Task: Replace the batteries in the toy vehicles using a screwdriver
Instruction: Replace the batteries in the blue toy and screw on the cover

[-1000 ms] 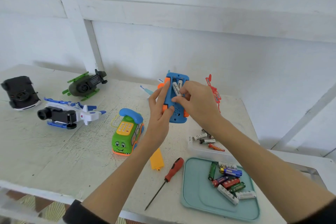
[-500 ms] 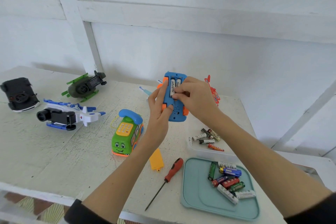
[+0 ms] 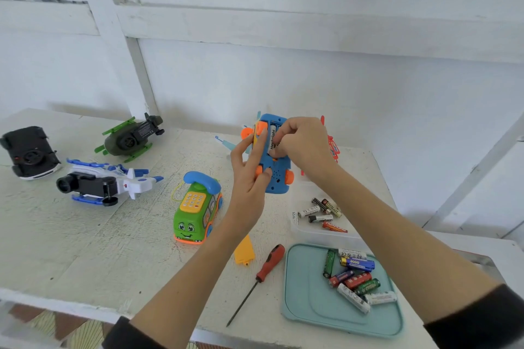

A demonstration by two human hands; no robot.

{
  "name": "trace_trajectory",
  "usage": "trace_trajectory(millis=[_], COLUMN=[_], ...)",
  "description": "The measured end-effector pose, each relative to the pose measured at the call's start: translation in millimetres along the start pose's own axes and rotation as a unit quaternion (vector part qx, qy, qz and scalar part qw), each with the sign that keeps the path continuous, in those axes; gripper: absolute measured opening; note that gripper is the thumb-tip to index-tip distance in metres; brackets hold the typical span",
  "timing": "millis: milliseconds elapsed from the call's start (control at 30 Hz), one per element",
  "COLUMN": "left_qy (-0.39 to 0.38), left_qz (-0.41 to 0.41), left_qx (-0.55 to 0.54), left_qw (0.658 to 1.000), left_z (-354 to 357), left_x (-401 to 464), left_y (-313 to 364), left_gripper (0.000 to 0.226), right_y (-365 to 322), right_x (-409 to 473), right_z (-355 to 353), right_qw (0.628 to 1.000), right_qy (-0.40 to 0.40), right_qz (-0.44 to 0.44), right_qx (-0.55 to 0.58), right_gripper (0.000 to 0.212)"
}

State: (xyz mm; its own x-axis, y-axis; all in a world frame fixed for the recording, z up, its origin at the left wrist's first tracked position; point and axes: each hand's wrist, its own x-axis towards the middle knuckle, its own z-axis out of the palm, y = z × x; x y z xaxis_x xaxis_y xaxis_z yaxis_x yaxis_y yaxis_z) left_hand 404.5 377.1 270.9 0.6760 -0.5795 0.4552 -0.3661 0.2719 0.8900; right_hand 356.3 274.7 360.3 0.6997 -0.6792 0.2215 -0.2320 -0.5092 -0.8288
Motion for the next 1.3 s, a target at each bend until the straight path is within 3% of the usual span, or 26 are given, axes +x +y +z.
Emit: trace_trajectory(millis=[167, 267, 467, 667, 867, 1100, 1300], left_qy=[0.031, 0.034, 0.043, 0.081, 0.137, 0.181, 0.190], left_qz=[-0.001, 0.003, -0.002, -0.006, 0.012, -0.007, -0.016], left_qx=[-0.032, -0.041, -0.042, -0.031, 0.000, 0.052, 0.063], left_qw=[0.999, 0.999, 0.998, 0.996, 0.990, 0.982, 0.980], left_z=[0, 3, -2, -23, -59, -88, -95], left_x=[2, 0, -8, -15, -22, -37, -43], left_y=[6, 6, 4, 15, 21, 21, 19], left_gripper=[0.064, 0.065, 0.061, 0.060, 0.063, 0.067, 0.068], right_y=[9, 9, 9, 11, 31, 69, 83], right_x=[-7, -8, -7, -24, -42, -61, -74], right_z=[1, 2, 2, 10, 31, 68, 87], right_qw=[0.993, 0.986, 0.984, 0.974, 0.976, 0.947, 0.927], right_qy=[-0.026, -0.007, -0.053, -0.002, -0.074, -0.297, -0.306], right_qz=[-0.116, -0.165, -0.166, -0.221, -0.193, -0.047, -0.036], right_qx=[0.025, -0.036, -0.034, 0.055, 0.070, -0.112, -0.215], right_gripper=[0.024, 0.027, 0.014, 0.015, 0.023, 0.014, 0.022])
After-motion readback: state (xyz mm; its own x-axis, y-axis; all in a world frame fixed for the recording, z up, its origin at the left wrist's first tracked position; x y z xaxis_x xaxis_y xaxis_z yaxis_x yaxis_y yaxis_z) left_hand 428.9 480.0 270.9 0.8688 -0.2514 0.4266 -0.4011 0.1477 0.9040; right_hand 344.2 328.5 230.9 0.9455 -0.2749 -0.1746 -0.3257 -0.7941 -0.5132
